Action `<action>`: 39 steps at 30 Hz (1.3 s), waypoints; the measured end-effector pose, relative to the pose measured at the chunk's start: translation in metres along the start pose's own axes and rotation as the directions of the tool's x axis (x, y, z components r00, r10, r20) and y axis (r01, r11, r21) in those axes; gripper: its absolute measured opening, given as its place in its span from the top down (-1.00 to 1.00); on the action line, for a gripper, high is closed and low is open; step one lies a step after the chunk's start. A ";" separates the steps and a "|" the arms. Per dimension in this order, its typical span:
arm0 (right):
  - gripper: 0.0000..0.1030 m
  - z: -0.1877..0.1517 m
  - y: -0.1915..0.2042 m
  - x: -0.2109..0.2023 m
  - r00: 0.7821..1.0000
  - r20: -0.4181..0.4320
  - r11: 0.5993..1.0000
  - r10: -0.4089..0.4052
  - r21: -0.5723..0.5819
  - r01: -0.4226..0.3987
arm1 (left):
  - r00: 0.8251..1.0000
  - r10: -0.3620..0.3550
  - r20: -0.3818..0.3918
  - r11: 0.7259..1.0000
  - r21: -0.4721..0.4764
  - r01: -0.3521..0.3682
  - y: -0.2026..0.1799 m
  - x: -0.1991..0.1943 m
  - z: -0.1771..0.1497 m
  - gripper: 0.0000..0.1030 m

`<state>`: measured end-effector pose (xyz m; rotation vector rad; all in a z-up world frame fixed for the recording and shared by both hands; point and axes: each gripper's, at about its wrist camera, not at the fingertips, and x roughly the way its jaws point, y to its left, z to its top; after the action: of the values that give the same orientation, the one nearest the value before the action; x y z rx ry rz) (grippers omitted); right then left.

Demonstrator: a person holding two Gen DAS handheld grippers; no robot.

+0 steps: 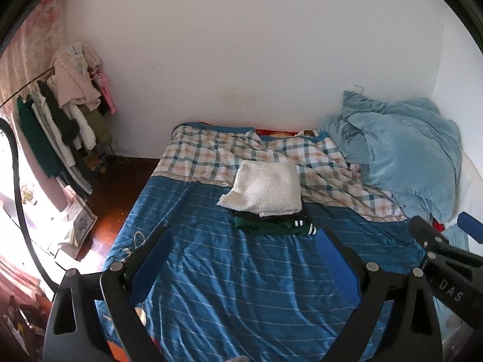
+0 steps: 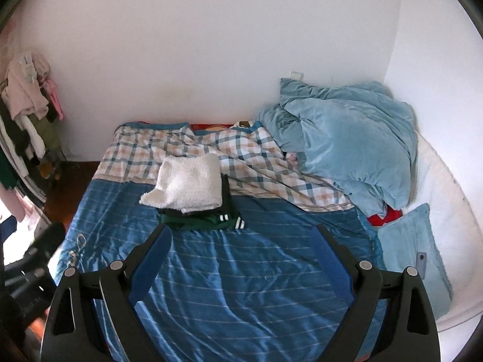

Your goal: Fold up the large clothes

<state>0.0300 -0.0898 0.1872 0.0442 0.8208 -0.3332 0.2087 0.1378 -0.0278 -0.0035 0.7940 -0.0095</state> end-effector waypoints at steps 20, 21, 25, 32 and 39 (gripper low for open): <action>-0.91 0.007 -0.004 -0.017 0.998 0.032 0.999 0.050 -0.015 -0.050 | 0.999 0.025 0.035 0.999 -0.034 -0.024 0.006 -0.019 0.000 -0.90; -0.91 0.007 -0.004 -0.016 0.998 0.032 0.999 0.053 -0.015 -0.052 | 0.999 0.025 0.035 0.999 -0.034 -0.024 0.006 -0.019 0.000 -0.91; -0.91 0.006 -0.004 -0.017 0.998 0.034 0.998 0.059 -0.014 -0.058 | 0.999 0.029 0.034 0.999 -0.028 -0.028 0.004 -0.021 0.000 -0.91; -0.92 0.005 -0.003 -0.017 0.998 0.035 0.998 0.061 -0.013 -0.061 | 0.999 0.032 0.036 0.999 -0.031 -0.031 0.004 -0.020 0.000 -0.91; -0.92 0.008 0.002 -0.015 0.996 0.044 0.997 0.072 -0.014 -0.072 | 0.999 0.032 0.035 0.999 -0.030 -0.031 0.004 -0.021 0.000 -0.91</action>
<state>0.0268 -0.0856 0.2033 0.0541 0.7754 -0.2599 0.1941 0.1420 -0.0125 -0.0192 0.7581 0.0322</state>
